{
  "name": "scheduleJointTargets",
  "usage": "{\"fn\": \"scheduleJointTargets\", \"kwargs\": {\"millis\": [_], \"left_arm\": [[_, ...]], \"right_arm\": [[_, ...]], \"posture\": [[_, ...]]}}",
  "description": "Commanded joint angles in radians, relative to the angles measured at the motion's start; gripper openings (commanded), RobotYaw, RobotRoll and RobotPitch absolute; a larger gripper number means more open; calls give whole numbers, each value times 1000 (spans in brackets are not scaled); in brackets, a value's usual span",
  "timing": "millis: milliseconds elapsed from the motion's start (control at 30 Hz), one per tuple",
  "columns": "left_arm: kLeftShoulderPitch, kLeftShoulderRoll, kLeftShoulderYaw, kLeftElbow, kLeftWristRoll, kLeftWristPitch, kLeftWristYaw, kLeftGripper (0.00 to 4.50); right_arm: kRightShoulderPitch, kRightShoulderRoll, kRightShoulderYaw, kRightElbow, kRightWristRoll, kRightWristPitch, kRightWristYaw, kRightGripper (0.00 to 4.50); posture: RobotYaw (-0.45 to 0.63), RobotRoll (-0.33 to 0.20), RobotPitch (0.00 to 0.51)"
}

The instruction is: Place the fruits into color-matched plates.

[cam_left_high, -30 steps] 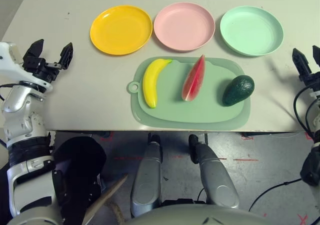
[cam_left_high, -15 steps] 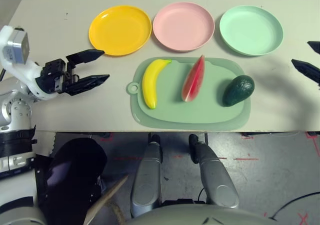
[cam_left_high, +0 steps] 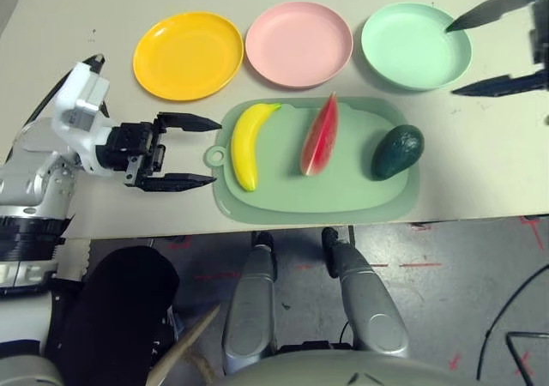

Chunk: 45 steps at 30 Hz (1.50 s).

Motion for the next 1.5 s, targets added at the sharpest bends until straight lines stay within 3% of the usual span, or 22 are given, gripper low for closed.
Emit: {"fn": "scheduleJointTargets", "kwargs": {"millis": [33, 200, 433, 967, 1267, 1500], "left_arm": [[4, 36, -27, 20, -14, -27, -11, 4470], [4, 63, -49, 43, -27, -56, -11, 4470], [-27, 60, -89, 71, -23, -83, -11, 4470], [-75, 58, -103, 62, -21, -55, -11, 4470], [-101, 60, -115, 75, -17, -55, -11, 4470], [-108, 50, -99, 52, -26, -13, -11, 4470]], "right_arm": [[-38, -32, 98, -38, 4, -75, 13, 4500], [-87, -39, 181, -44, -43, -113, 13, 4500], [-105, -69, 269, -182, 55, -14, 13, 4500], [-5, 15, 229, -278, 21, 167, 13, 4500], [41, 23, 213, -315, -12, 168, 13, 4500], [55, 63, 207, -246, -111, 77, 13, 4500]], "posture": [[-100, 0, 390], [-105, 0, 391], [-116, 0, 399], [-108, 0, 407], [-109, 0, 407], [-106, 0, 410]]}}
